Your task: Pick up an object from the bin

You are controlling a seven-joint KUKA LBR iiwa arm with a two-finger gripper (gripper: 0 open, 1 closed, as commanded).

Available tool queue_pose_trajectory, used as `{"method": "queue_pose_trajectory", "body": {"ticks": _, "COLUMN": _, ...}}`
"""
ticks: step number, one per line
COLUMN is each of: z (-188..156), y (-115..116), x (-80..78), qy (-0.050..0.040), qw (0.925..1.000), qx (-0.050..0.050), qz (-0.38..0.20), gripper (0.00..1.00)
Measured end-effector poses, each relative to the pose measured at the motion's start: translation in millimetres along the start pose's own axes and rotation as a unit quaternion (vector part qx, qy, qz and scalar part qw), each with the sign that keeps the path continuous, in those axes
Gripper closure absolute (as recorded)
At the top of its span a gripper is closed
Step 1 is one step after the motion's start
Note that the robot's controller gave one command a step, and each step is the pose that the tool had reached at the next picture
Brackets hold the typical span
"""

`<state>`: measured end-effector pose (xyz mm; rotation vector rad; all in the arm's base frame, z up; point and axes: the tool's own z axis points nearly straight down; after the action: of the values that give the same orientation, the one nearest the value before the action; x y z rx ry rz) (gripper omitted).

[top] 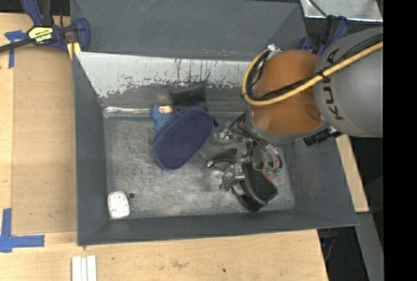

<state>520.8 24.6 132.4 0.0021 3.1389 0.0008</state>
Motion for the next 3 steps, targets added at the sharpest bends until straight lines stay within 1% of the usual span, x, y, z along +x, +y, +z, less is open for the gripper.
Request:
{"method": "queue_pose_trajectory", "body": {"ticks": 1, "z": 55.4, "y": -11.1, "x": -32.8, "qy": -0.0008, "qw": 0.9999, "qx": 0.001, "qz": -0.010, "gripper": 0.00}}
{"method": "queue_pose_trajectory", "body": {"ticks": 2, "z": 50.5, "y": -10.7, "x": -34.8, "qy": -0.0051, "qw": 0.9999, "qx": 0.000, "qz": -0.010, "gripper": 1.00}}
{"method": "queue_pose_trajectory", "body": {"ticks": 3, "z": -9.5, "y": -18.2, "x": -33.8, "qy": -0.0021, "qw": 0.9999, "qx": 0.001, "qz": -0.015, "gripper": 1.00}}
